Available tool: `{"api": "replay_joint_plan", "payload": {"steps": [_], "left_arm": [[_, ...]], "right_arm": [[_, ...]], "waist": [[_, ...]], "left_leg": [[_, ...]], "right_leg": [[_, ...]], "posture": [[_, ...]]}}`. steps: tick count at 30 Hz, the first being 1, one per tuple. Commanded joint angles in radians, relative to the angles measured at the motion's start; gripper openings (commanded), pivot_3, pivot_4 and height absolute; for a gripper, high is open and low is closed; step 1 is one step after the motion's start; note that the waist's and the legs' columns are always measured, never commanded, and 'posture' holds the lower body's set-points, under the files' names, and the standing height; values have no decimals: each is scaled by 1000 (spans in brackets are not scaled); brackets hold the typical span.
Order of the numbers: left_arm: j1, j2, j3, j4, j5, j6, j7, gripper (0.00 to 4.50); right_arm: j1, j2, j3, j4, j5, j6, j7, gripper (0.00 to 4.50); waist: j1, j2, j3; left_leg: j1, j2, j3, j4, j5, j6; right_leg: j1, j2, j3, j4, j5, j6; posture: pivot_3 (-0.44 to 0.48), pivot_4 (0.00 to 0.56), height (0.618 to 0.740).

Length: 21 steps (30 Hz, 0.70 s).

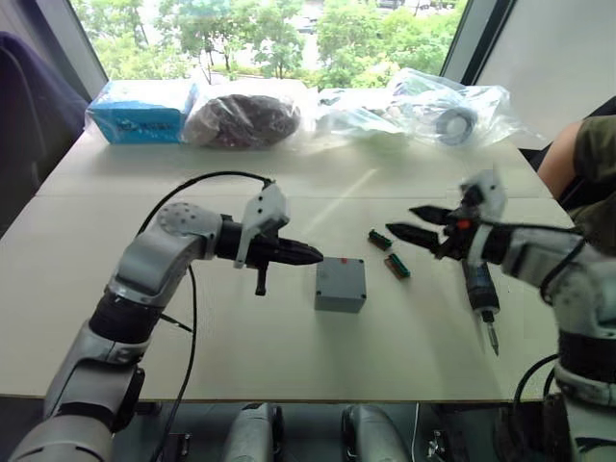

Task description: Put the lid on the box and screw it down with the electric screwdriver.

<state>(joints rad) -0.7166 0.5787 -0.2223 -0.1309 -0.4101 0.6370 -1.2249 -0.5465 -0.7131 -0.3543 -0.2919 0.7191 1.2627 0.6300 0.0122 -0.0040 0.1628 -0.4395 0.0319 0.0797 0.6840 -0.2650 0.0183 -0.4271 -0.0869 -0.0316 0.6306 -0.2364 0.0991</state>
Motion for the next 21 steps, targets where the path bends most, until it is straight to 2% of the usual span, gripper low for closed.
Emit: {"api": "replay_joint_plan", "payload": {"steps": [1, 3, 5, 8, 10, 15, 21], "left_arm": [[-38, -23, -39, -40, 9, -69, -29, 0], [-48, -40, -59, -44, 16, -90, -34, 0], [-53, -51, -79, -52, 21, -111, -42, 0], [-51, -59, -106, -60, 35, -145, -56, 0], [-44, -64, -121, -60, 49, -167, -55, 0], [-15, -74, -134, -97, 60, -174, -26, 0], [22, -60, -125, -143, 49, -146, 0, 0]], "right_arm": [[-78, -28, -126, -5, 35, 302, -102, 4490], [-58, -89, -123, 24, 25, 348, -148, 4490], [-12, -211, -69, 66, 36, 352, -155, 4490], [30, -423, 83, 152, 89, 352, -118, 4490], [20, -494, 157, 218, 136, 352, -87, 4490], [-53, -544, 311, 327, 154, 352, -23, 4490], [-157, -497, 449, 463, 77, 339, 17, 4490]], "waist": [[0, 0, 0], [3, 0, 0], [5, 0, 0], [-1, 0, 0], [-7, 0, 0], [-24, 0, 0], [-20, 0, 0]], "left_leg": [[0, 0, 0, 0, 0, 0], [0, 0, 0, 0, 0, 0], [-1, -1, 0, 0, 0, 0], [-1, -2, 1, 0, -1, 2], [-1, -2, 2, 0, -2, 3], [1, 0, 1, 0, -2, 3], [0, 0, 1, -1, -2, 3]], "right_leg": [[0, 0, 0, 0, 0, 0], [0, 0, 0, 0, 0, 0], [0, -1, 0, 0, 0, 0], [0, -2, 1, -1, 0, 0], [-1, -2, 2, -2, 0, 0], [-1, 0, 3, -1, 0, 0], [-2, 0, 3, -1, 0, 0]], "posture": [[0, 150, 740], [0, 150, 740], [0, 150, 740], [0, 150, 740], [0, 150, 740], [0, 150, 740], [0, 150, 740]]}}
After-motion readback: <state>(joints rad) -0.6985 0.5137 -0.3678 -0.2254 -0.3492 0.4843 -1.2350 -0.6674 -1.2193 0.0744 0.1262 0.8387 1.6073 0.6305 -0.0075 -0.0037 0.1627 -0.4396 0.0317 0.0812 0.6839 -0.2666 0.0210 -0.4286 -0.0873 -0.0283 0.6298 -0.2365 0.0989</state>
